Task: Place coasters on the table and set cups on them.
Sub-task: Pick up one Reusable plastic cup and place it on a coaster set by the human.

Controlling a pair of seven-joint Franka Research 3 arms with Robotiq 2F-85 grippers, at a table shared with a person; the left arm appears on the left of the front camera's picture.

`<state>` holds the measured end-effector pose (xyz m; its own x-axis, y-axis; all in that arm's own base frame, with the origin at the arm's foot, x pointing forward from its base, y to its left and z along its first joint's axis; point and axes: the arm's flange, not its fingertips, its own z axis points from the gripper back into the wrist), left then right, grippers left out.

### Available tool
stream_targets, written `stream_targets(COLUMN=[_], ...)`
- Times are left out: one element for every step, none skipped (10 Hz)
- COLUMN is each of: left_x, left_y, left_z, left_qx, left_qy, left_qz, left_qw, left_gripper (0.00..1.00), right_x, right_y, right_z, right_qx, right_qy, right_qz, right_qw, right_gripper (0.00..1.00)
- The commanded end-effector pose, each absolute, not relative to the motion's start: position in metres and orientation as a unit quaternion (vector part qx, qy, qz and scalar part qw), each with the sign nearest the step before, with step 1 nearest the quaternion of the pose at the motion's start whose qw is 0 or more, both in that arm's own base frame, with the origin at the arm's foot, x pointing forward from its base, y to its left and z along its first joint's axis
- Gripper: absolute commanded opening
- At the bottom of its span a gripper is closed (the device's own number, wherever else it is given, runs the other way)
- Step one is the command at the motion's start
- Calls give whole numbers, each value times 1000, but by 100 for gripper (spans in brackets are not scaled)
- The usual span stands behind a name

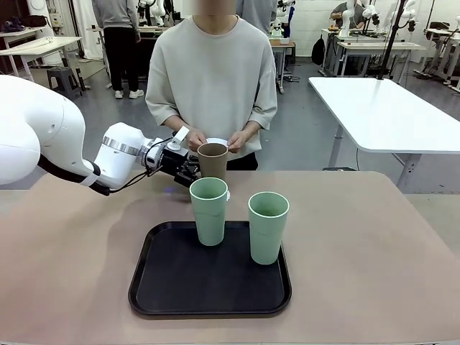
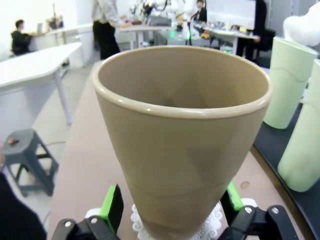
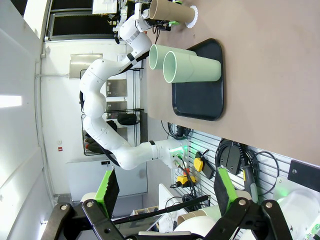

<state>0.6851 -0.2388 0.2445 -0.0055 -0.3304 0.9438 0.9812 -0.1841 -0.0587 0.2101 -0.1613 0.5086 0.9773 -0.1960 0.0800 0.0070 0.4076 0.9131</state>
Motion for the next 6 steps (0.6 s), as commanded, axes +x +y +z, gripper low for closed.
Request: stream_targets(left_x=[671, 670, 669, 669, 667, 664], left_y=[-230, -228, -226, -226, -223, -219], left_z=[251, 251, 249, 248, 248, 251], left_qx=[-446, -444, -444, -442, -436, -428], left_qy=[-335, -334, -329, -325, -318, -314], left_qz=[-617, -617, -617, -617, -618, -617], left_qw=[555, 558, 560, 565, 572, 581], left_gripper=[100, 100, 100, 100, 100, 100], right_x=[212, 212, 212, 212, 212, 212], right_y=[-161, -161, -161, -161, -161, -161], right_z=[510, 510, 510, 510, 510, 510], right_qx=[551, 551, 551, 551, 551, 551], right_qy=[-91, -91, -91, -91, -91, -91], right_qz=[-60, -60, -60, -60, -60, -60], right_qw=[828, 828, 828, 828, 828, 828], right_gripper=[100, 100, 100, 100, 100, 100])
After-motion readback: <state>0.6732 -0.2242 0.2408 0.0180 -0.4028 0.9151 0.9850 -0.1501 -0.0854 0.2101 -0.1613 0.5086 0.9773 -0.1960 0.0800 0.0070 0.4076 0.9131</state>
